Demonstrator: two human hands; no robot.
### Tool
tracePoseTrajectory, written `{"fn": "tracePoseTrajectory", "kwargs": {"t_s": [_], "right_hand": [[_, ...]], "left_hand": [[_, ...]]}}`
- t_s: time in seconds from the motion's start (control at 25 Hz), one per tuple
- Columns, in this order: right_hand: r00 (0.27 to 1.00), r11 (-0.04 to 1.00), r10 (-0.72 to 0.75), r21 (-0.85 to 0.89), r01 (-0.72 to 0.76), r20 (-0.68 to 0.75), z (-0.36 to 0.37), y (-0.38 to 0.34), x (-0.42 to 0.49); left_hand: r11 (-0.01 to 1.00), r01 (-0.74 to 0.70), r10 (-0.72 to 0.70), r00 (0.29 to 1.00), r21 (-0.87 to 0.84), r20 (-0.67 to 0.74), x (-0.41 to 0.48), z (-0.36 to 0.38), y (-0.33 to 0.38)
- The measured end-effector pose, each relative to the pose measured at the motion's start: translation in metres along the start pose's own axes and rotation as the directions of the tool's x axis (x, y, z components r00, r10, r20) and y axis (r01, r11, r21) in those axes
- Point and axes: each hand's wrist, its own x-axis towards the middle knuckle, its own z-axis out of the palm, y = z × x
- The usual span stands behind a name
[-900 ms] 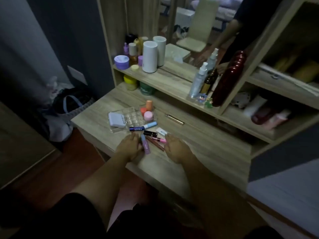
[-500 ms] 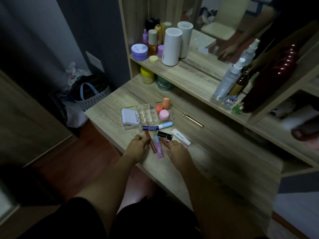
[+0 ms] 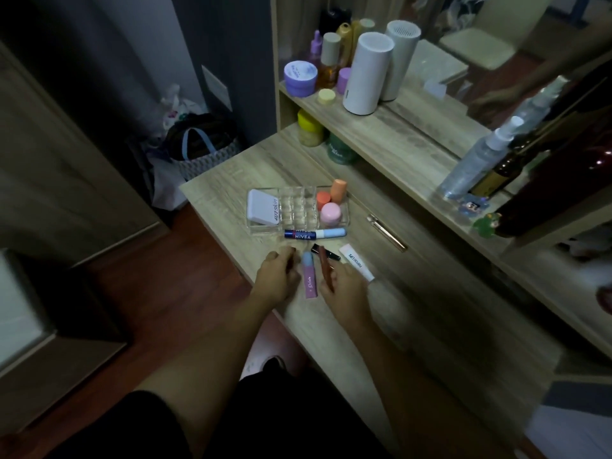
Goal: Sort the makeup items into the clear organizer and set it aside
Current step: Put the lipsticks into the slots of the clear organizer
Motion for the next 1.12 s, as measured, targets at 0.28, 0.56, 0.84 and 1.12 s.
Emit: {"fn": "tracePoseTrajectory", "kwargs": {"t_s": [0.28,0.56,0.84,1.12], "right_hand": [[0.995,0.830,0.091,0.555,-0.054,-0.039,-0.037,-0.047,0.080],[0.997,0.834,0.035,0.552,0.005,-0.062,-0.030,-0.070,0.148],[1.000,0.909,0.005,0.416,-0.002,-0.007,-0.003,-0.057,0.165],[0.998,0.945,-0.035,0.327,0.016,0.053,0.009,-0.045,0.172]], "left_hand": [[0.964,-0.034,-0.049,0.952,-0.264,-0.304,0.045,-0.065,0.025],[0.982,-0.138,0.076,0.915,-0.130,-0.395,0.103,-0.100,0.027],[0.985,-0.170,0.153,0.946,-0.035,-0.287,0.128,-0.085,0.014],[0.981,-0.189,0.173,0.948,-0.035,-0.265,0.133,-0.074,0.007]]}}
